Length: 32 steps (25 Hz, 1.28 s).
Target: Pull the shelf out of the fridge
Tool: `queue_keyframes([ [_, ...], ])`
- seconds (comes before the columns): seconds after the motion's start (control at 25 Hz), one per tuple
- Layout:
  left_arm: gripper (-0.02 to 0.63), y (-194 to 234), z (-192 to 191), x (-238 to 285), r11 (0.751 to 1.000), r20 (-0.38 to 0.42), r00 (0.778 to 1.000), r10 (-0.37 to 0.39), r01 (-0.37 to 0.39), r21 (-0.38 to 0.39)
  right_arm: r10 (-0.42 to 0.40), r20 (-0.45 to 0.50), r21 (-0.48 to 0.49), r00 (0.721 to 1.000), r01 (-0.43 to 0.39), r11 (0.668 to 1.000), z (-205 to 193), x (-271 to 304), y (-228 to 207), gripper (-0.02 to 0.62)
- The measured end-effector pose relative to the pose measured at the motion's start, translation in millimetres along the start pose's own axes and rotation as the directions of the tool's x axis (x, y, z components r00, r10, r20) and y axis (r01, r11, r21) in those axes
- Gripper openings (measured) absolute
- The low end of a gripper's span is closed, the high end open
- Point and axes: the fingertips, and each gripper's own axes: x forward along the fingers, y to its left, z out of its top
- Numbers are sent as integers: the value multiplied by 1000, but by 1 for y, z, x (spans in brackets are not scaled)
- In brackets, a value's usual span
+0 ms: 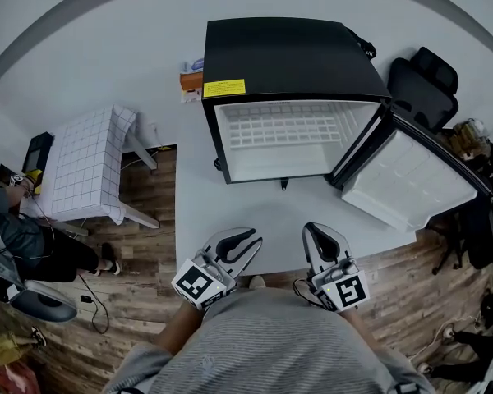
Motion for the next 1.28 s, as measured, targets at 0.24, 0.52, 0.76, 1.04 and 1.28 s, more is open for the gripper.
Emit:
queue_keyframes([
  [0.24,87,5,-9,4,1000,-18,1000,18,-18,-7,-23,-9,-19,1000,22,1000,-1,-2,-9,14],
  [0.52,87,7,-6,18,997,-7,998,68,-69,-26,-21,-29,-24,999,21,1000,-3,-7,-32,14],
  [0.76,87,1,2,38,997,-3,998,70,-70,-14,26,-25,-26,999,-26,999,4,0,-44,14],
  [1.04,87,2,1,57,993,-7,995,103,-104,-49,43,-34,-25,998,-44,999,7,0,-63,14],
  [1.28,87,23,-7,63,979,-34,980,196,-197,-53,26,-39,-10,999,-27,1000,2,5,-84,14],
])
